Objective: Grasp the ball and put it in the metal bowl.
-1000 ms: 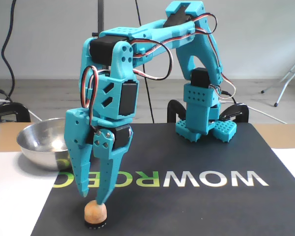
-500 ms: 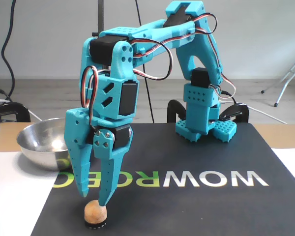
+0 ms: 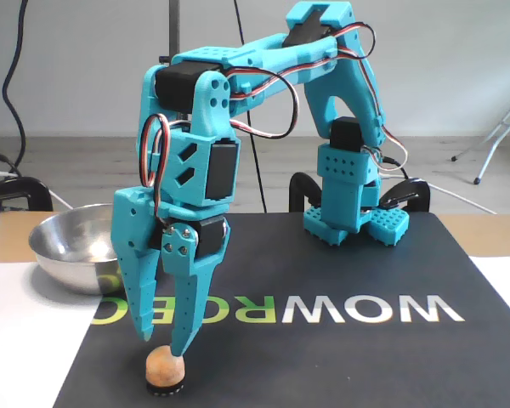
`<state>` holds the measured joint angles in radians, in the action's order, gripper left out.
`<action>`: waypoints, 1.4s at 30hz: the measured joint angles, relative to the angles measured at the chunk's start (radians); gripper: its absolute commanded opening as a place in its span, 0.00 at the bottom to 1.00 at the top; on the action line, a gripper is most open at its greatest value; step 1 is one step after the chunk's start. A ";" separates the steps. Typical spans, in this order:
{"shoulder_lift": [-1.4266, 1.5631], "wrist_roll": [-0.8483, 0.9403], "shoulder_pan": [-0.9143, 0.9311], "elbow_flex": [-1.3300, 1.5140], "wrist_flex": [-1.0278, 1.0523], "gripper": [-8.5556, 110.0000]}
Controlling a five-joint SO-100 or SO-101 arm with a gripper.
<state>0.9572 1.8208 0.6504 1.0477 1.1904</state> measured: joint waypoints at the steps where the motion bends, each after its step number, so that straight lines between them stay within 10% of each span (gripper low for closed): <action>1: -0.006 0.000 0.000 0.000 0.000 0.44; 42: -0.089 -0.009 0.002 -0.023 -0.044 0.43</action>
<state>0.8682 1.8116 0.6519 1.0247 1.1459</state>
